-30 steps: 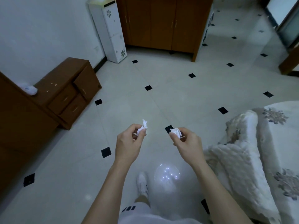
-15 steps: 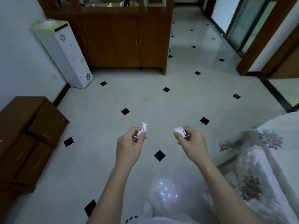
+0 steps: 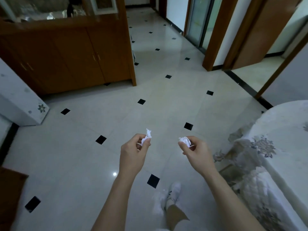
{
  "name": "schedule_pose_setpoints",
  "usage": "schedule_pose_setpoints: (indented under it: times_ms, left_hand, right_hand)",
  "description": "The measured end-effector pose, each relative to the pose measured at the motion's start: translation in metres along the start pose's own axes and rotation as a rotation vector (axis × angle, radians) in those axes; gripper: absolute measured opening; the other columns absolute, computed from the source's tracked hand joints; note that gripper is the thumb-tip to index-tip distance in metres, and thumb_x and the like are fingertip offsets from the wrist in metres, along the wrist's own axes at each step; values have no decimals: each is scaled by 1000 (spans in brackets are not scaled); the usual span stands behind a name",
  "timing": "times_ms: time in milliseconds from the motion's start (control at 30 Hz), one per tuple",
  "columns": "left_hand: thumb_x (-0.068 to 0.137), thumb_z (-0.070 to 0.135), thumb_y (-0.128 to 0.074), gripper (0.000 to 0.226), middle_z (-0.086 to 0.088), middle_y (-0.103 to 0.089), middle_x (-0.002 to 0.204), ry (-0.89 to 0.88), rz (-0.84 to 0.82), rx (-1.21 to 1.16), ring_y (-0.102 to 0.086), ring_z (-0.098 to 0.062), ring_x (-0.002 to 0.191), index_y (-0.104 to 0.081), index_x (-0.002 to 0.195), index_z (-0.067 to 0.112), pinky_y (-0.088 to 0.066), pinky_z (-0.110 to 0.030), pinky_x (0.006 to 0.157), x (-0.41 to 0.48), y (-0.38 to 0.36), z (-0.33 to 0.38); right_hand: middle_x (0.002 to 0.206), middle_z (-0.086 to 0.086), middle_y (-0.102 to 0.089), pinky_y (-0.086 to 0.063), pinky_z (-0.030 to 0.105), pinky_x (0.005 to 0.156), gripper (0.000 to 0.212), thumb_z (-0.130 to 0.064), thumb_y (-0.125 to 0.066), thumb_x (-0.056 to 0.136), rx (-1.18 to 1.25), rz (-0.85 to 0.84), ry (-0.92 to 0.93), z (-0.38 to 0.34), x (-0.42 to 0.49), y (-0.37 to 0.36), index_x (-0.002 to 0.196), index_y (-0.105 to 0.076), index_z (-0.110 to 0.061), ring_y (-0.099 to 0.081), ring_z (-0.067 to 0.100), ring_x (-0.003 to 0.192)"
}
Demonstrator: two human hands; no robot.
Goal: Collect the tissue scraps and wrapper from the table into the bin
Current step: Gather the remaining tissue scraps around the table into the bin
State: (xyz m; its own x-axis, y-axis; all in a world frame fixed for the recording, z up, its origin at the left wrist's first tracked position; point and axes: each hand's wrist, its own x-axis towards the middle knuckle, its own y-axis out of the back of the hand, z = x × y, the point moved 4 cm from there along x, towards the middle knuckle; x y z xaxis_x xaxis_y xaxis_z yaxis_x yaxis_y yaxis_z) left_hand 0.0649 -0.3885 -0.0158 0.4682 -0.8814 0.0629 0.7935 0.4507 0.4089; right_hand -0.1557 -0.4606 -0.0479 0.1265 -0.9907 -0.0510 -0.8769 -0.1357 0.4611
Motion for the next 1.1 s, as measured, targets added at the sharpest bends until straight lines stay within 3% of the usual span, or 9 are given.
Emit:
schedule_pose_setpoints:
  times_ms: [200,367,467,600,733,867,967,1100]
  left_hand:
    - [93,30,-65,13,17,-69,73,-73,-90,14,-47,-5,53,-67,82,23,-39,-13,54,114,-64,28]
    - [93,30,-65,15,15,-69,71,-136,-114,43,-46,-6,52,-66,80,23,-37,-13,52,207,-114,59]
    - [93,31,-64,14,12,-69,72,-148,-146,46,-47,-7,53,-66,81,24,-37,-16,52,248,-141,74]
    - [92,32,-66,12,12,-70,72,-151,-176,37,-55,-13,60,-67,83,25,-43,-20,56,291,-172,85]
    - [92,32,-66,11,16,-69,72,-153,-222,35,-55,-10,59,-67,82,27,-41,-17,55,333,-208,89]
    - [93,30,-66,10,17,-69,72,-172,-277,28,-53,-7,57,-67,83,28,-39,-14,54,379,-251,95]
    - [93,30,-65,11,16,-69,71,-183,-333,9,-51,-4,55,-67,82,27,-39,-15,53,419,-289,101]
    - [93,30,-65,11,16,-70,71,-220,-423,-4,-54,-13,59,-67,82,26,-40,-16,54,484,-347,117]
  right_hand:
    - [74,13,-62,-44,30,62,22,-43,-64,84,15,78,-32,7,106,22,79,-64,-22,-68,31,73]
    - [76,11,-66,-50,32,65,19,-43,-65,85,46,153,-49,4,206,53,81,-66,-24,-68,28,74]
    - [71,13,-66,-46,29,62,21,-43,-64,84,59,206,-58,3,248,71,78,-65,-24,-66,28,73]
    - [72,18,-62,-42,29,61,30,-42,-64,85,68,221,-87,9,291,84,80,-63,-13,-64,34,76]
    - [72,14,-62,-48,31,63,23,-39,-67,86,57,256,-122,18,333,95,78,-65,-18,-67,32,73]
    - [65,-1,-66,-47,27,63,17,-34,-68,88,30,296,-163,29,373,110,78,-67,-20,-69,13,65]
    - [69,0,-67,-52,32,68,16,-39,-67,88,3,328,-193,43,412,125,81,-68,-24,-70,19,69]
    - [71,3,-67,-51,29,66,19,-43,-65,87,-24,405,-249,57,473,151,82,-67,-25,-69,20,71]
